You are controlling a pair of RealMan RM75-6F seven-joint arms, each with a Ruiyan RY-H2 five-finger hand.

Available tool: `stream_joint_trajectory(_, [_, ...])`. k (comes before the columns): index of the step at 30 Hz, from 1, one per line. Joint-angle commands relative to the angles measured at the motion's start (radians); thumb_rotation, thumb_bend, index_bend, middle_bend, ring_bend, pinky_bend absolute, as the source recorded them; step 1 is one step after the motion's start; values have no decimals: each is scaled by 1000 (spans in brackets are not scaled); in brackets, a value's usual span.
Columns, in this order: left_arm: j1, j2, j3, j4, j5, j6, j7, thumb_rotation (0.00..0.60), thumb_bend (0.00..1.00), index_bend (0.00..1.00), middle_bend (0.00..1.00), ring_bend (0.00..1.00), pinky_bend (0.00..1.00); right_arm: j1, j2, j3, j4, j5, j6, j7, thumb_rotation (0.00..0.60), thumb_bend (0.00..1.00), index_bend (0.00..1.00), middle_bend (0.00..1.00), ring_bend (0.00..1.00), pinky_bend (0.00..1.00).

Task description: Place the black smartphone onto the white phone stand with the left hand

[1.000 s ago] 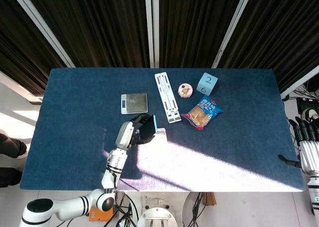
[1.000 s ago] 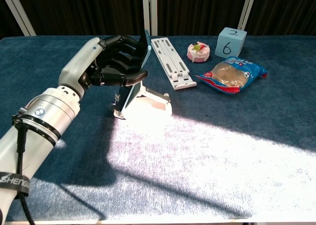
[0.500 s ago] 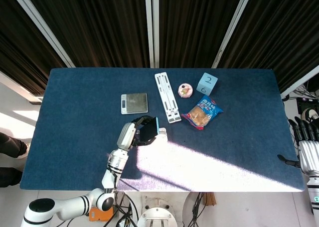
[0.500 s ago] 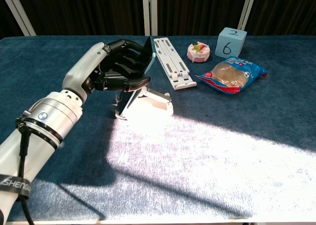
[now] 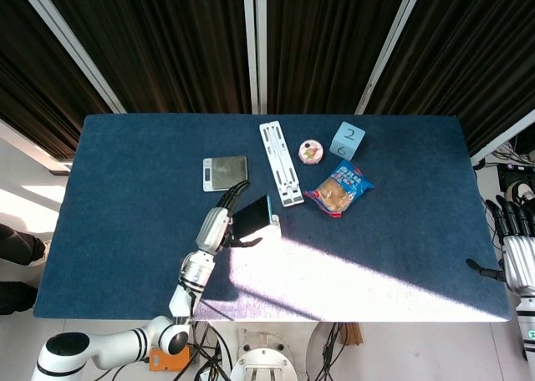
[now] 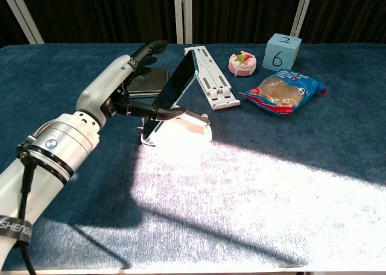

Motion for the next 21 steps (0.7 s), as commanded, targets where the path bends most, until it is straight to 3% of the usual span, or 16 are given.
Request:
stream_joint_trajectory(1, [1, 34, 20, -31, 19, -5, 38, 600, 18, 0, 0, 0, 25, -1, 0, 1, 3, 1, 1, 4, 600, 154, 0, 52, 0, 46])
stream_joint_trajectory(6, [13, 160, 48, -151, 31, -29, 114, 600, 11, 0, 0, 0, 12, -4, 5, 3, 10, 4, 3, 19, 600, 154, 0, 52, 0, 46])
stream_joint_trajectory(12, [66, 427, 56, -351, -31, -48, 342, 600, 10, 0, 2, 0, 12, -11, 21, 2, 23, 8, 0, 62, 600, 155, 0, 52, 0, 47])
stream_joint_trajectory(17, [137, 622, 66, -461, -106, -3, 555, 600, 11, 13, 38, 0, 12, -12, 34, -6, 41, 2, -18, 127, 600, 155, 0, 52, 0, 59])
stream_joint_trajectory(21, [204, 735, 98, -505, -119, 43, 582, 600, 17, 46, 58, 0, 12, -14, 31, -13, 63, -14, -19, 177, 600, 154, 0, 52, 0, 59])
